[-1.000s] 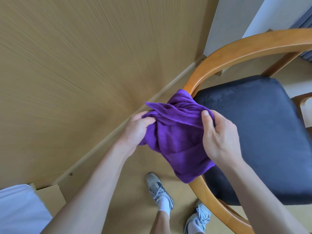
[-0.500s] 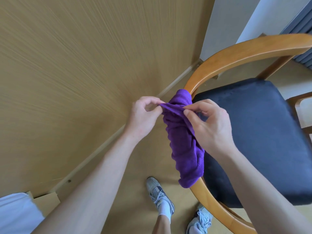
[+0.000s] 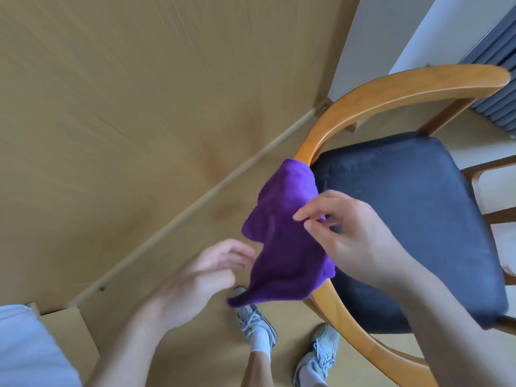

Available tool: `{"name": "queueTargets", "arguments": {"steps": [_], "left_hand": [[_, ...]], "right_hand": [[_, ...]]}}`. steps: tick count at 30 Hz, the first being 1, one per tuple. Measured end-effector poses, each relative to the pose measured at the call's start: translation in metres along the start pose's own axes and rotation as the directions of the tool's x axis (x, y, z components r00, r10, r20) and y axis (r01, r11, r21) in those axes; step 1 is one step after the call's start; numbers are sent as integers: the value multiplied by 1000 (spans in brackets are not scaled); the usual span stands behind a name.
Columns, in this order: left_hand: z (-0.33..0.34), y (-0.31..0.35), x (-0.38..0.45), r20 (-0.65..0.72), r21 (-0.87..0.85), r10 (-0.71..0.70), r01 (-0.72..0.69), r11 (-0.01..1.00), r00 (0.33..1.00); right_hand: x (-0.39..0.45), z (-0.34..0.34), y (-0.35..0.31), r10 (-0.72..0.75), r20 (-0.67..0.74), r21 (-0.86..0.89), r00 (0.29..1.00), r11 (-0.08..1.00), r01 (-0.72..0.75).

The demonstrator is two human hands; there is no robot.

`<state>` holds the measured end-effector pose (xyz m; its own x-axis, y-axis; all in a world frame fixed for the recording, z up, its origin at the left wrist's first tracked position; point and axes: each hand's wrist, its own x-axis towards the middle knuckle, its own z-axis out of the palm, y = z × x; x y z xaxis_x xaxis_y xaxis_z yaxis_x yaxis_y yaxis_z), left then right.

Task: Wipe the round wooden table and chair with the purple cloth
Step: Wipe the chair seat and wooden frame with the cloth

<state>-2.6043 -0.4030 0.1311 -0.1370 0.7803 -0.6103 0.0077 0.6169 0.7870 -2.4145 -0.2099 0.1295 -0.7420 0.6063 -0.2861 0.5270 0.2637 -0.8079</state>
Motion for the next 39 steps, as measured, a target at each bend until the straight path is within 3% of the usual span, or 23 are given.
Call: {"name": "queueTargets", "arguments": {"steps": [2,5,8,10,14,21,27,32,37,39], "left_hand": [[28,-6,22,-153,-63,-16,7,998,988],[77,0,63,-231,-343,-79,-5,939,970],[113,6,92,-205,-644,-195,19,765,959],[117,9,101,-189,-726,-241,30,687,952],[93,17,127,-265,-610,-147,-48,791,953],[53,48,167,-151,-512,-217,111,852,964],[74,16,123,-241,-474,-182,48,879,953],[119,-29,67,-174,-522,-122,13,853,977],[174,-52,32,-221,-520,-148,12,854,964],[179,-48,33,-266,-518,-192,28,855,945]], "right_hand": [[10,11,12,82,-169,-38,982,995,-90],[14,35,21,218,-87,136,972,969,-205],[2,59,27,288,-51,363,956,897,-251],[-5,63,14,329,-36,480,944,834,-273],[20,54,3,411,48,679,910,655,-332],[81,49,35,406,7,675,914,672,-304],[34,64,34,339,-11,640,941,726,-254],[-31,63,49,254,126,629,959,727,-276],[-70,52,67,193,244,628,950,716,-306],[-70,50,67,180,266,686,947,654,-318]]}}
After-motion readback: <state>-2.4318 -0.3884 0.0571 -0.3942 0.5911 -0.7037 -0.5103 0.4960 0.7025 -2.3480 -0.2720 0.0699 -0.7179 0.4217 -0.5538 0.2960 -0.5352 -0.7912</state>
